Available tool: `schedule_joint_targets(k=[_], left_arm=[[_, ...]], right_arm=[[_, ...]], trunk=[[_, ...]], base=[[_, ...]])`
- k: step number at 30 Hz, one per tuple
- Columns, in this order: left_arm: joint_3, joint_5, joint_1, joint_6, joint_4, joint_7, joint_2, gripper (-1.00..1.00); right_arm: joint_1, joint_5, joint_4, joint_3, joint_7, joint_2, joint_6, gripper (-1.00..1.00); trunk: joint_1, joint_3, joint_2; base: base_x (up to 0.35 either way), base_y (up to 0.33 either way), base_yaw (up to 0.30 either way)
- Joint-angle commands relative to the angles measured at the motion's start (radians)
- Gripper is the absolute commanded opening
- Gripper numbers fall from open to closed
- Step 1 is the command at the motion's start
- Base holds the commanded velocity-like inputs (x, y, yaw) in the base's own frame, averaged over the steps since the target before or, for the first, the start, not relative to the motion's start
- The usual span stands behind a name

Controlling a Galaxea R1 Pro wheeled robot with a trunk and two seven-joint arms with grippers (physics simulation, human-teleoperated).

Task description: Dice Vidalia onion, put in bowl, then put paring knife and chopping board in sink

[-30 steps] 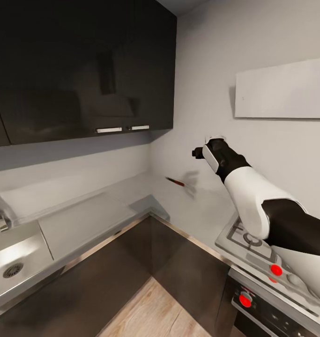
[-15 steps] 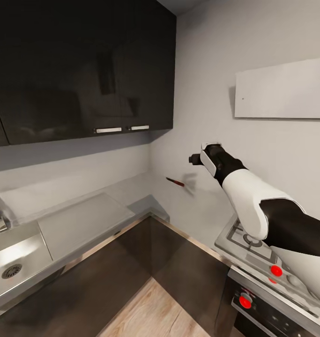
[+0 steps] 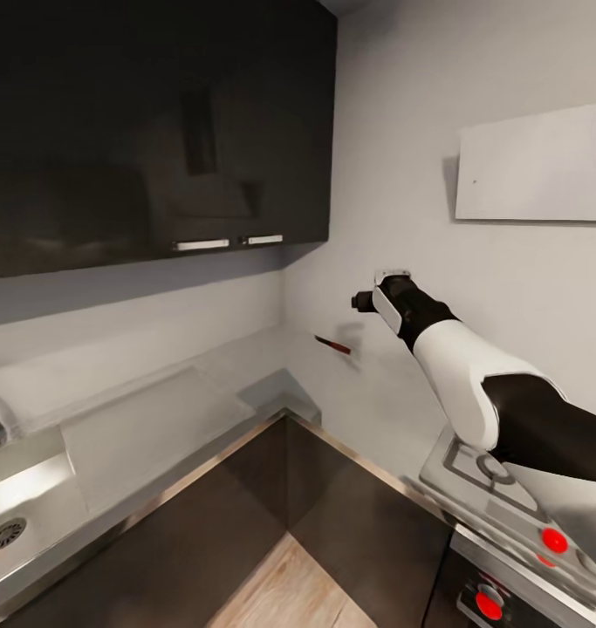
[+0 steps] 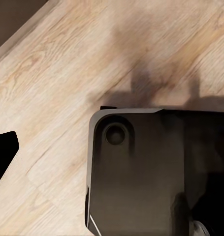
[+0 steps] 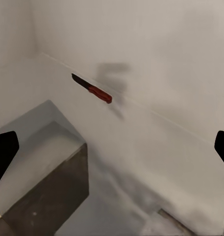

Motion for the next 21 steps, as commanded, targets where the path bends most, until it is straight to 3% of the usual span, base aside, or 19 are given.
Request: schedule_joint_targets(k=[1,10,21], left_arm=[[-0.006,0.011,0.0,-0.002,-0.001,-0.001,0.001,1.0],[-0.006,0.011,0.0,-0.002,0.0,-0.001,0.001,1.0],[-0.006,0.011,0.0,-0.002,0.001,-0.001,0.0,1.0]], right_arm=[[0.001,-0.004,0.002,0.003,-0.005,0.0,0.003,1.0],[0.007,-0.004,0.048,0.004,-0.004,0.0,-0.064,1.0],[0.008,-0.004,0.055,0.003,-0.005,0.0,-0.071,1.0]], trunk=[[0.001,0.0,0.0],[0.001,0.0,0.0],[0.001,0.0,0.0]], base=[[0.289,0.022,0.0],[0.277,0.005,0.0],[0.03,0.0,0.0]])
